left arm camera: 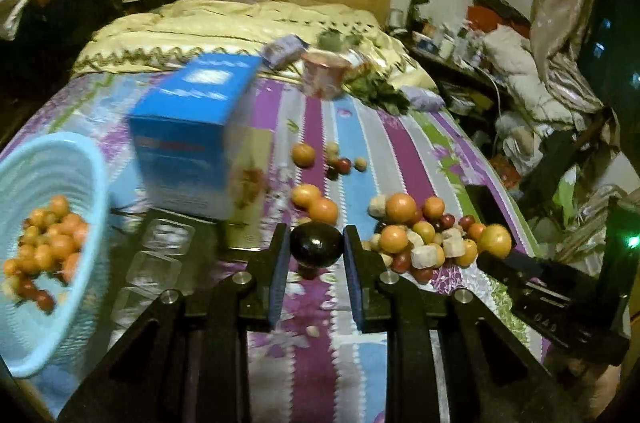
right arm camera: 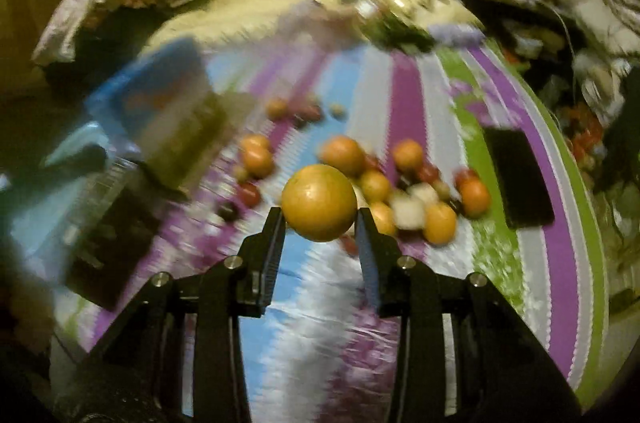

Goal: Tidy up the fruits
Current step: 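Carry the plum and orange in both tools over the light-blue basket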

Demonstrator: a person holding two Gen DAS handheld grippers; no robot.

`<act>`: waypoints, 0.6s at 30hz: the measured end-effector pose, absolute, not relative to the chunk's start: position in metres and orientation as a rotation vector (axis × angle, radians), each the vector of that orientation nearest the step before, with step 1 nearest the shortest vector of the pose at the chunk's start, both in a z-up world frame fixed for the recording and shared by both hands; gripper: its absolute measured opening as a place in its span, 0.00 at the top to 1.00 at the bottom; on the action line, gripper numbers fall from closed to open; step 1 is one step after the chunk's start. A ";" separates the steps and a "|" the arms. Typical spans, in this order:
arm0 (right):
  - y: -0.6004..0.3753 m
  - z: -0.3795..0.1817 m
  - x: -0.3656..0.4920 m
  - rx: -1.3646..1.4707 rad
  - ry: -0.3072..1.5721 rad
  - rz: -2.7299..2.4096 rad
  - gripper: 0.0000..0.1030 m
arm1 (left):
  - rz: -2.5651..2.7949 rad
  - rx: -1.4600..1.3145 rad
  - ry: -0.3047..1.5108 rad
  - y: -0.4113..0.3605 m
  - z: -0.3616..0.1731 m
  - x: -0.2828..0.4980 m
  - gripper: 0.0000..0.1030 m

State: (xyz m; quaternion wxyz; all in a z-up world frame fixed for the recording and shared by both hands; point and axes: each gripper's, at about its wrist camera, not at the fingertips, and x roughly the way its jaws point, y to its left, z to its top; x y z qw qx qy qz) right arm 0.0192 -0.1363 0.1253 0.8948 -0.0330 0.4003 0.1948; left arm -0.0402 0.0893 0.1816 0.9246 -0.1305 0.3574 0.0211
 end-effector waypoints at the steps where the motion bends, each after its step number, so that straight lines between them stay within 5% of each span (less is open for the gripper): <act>1: -0.129 0.132 0.021 -0.071 0.823 0.417 0.64 | 0.061 -0.270 0.727 0.098 0.188 -0.047 0.75; 18: 0.048 0.197 0.005 -0.160 0.778 0.726 0.64 | 0.375 -0.387 0.621 0.269 0.245 -0.138 0.75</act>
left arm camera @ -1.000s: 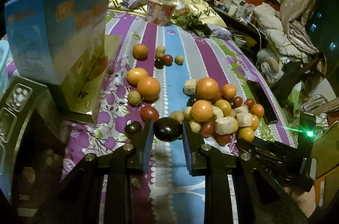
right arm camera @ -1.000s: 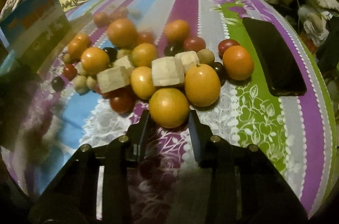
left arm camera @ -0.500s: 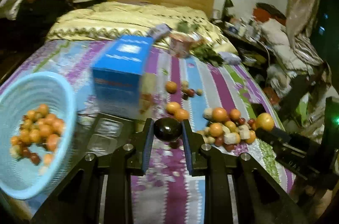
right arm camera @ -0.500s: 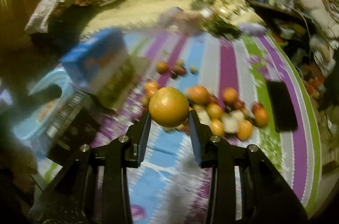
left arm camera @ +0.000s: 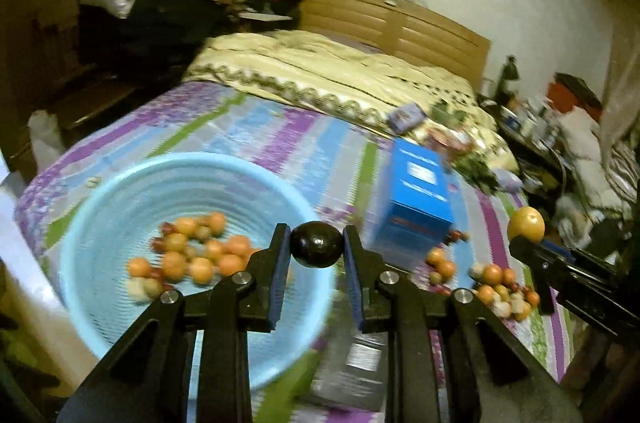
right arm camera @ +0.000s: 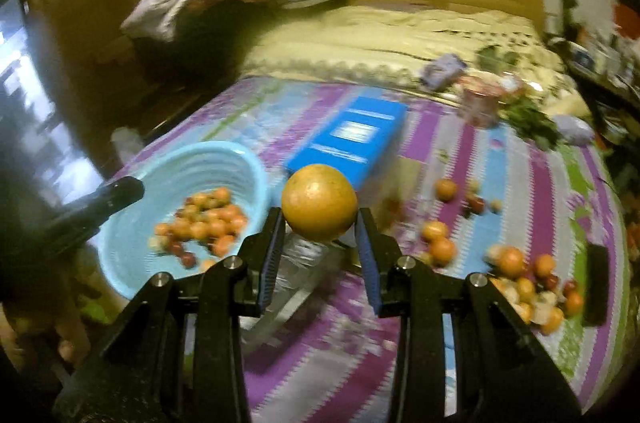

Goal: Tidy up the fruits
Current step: 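Carry the plum and orange in both tools over the light-blue basket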

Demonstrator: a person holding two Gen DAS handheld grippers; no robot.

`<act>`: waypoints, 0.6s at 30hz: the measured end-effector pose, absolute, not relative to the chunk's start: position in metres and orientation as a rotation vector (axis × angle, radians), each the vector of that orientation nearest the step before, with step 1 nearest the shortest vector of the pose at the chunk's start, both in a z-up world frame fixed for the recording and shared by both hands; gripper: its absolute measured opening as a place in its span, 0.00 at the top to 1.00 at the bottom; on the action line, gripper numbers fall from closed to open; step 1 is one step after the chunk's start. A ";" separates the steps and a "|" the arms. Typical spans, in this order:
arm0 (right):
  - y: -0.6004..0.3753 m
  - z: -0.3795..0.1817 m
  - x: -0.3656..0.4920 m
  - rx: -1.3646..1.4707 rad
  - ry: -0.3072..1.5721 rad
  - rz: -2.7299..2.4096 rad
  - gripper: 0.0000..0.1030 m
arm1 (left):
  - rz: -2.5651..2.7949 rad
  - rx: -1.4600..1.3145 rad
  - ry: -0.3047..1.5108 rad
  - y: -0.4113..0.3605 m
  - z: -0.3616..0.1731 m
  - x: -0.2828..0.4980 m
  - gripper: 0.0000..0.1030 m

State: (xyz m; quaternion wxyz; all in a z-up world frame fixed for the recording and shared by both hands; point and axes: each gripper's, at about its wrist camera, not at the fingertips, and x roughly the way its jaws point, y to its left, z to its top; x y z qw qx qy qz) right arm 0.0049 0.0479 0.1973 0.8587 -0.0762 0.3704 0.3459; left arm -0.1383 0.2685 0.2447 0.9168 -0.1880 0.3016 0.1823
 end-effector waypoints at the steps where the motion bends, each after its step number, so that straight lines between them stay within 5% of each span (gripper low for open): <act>1: 0.059 0.198 0.004 -0.166 0.786 0.746 0.64 | 0.389 -0.396 0.620 0.277 0.245 -0.142 0.75; 18: 0.190 0.179 -0.003 -0.295 0.991 0.950 0.64 | 0.523 -0.469 0.762 0.384 0.221 -0.173 0.75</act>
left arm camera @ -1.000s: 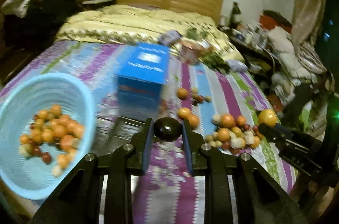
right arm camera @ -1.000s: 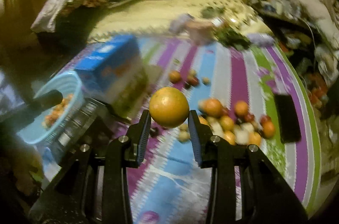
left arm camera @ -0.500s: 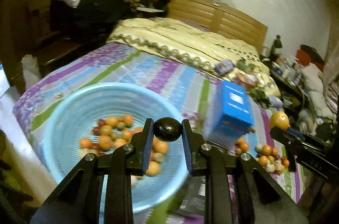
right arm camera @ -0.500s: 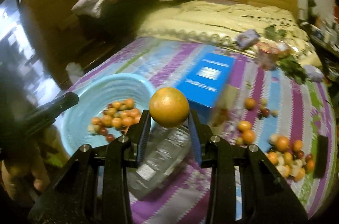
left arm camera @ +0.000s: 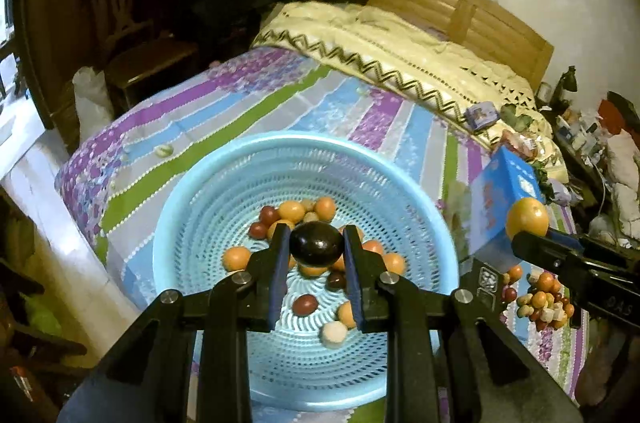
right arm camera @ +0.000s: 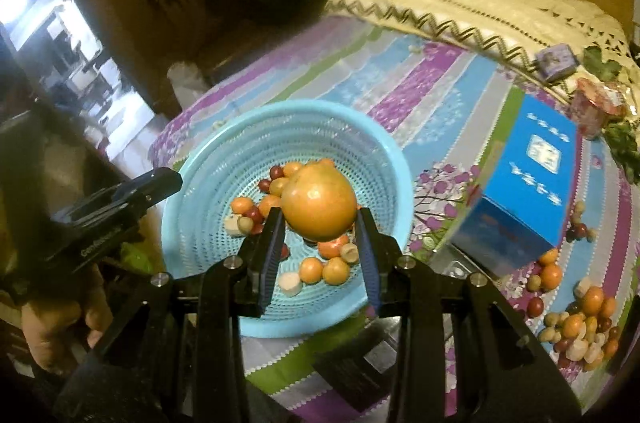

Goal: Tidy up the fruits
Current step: 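Carry the plum and orange in both tools over the light-blue basket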

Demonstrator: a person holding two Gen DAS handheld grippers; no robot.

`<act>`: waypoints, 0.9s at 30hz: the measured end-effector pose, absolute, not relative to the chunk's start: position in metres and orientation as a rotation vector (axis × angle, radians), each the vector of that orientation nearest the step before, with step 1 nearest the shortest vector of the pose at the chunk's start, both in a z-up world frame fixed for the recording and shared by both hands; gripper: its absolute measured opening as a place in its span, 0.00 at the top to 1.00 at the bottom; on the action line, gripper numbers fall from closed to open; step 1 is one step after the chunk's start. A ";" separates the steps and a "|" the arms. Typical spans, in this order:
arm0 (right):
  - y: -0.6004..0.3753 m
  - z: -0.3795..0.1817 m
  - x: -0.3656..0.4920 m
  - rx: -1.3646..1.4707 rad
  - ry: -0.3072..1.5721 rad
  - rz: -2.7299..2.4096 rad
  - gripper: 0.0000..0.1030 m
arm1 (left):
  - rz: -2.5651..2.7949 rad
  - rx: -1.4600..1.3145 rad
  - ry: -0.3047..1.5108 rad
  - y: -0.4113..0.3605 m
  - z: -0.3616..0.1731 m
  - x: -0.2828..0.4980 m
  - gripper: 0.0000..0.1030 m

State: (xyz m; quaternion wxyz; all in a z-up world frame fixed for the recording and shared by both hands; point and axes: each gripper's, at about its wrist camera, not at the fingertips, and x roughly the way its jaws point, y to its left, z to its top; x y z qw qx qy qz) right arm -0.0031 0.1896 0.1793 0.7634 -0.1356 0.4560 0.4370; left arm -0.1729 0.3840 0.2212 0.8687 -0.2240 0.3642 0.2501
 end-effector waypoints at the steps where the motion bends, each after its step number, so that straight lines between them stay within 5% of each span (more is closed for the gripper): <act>1: 0.194 0.178 -0.004 -0.304 1.003 0.954 0.64 | 0.525 -0.473 0.771 0.388 0.218 -0.173 0.75; 27: 0.231 0.146 -0.002 -0.414 1.140 0.933 0.64 | 0.495 -0.559 0.911 0.420 0.170 -0.163 0.74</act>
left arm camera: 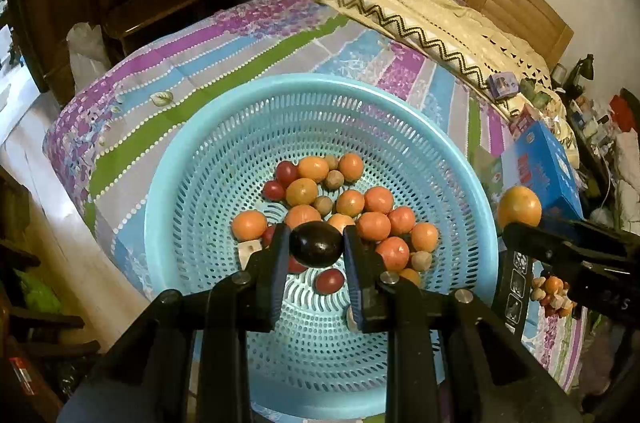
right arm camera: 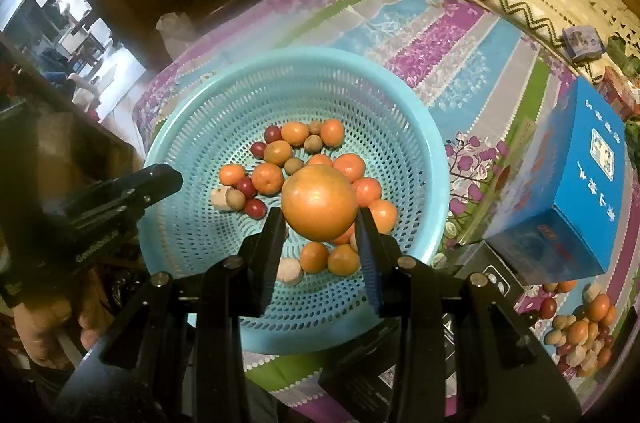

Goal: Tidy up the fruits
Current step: 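Carry the plum and orange in both tools over the light-blue basket, then open both tools to drop the plum and orange into the basket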

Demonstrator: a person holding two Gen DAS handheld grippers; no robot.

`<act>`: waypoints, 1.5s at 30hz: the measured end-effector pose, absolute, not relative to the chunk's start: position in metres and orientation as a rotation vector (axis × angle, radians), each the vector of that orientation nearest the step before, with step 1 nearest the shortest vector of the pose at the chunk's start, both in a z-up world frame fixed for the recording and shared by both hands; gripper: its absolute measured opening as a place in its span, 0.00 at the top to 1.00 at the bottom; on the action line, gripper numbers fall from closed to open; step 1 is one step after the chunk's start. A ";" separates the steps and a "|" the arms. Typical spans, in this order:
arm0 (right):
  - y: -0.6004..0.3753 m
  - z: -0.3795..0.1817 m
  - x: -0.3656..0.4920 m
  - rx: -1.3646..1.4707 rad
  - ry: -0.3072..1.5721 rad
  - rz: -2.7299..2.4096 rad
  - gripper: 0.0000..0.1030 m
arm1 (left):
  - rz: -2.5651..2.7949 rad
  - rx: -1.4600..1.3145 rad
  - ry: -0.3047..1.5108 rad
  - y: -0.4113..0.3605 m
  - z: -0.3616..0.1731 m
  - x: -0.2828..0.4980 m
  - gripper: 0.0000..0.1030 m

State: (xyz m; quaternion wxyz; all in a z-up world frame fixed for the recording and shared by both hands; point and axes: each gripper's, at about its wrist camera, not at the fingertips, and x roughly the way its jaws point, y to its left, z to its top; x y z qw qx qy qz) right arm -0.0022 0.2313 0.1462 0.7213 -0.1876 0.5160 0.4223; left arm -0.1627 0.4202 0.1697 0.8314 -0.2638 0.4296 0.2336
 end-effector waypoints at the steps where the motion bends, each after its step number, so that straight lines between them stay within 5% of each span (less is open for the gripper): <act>1: 0.232 0.146 -0.002 -0.415 1.142 0.932 0.64 | 0.495 -0.560 0.912 0.420 0.169 -0.162 0.74; 45: 0.236 0.092 0.003 -0.514 1.268 0.936 0.64 | 0.490 -0.580 1.059 0.423 0.108 -0.153 0.74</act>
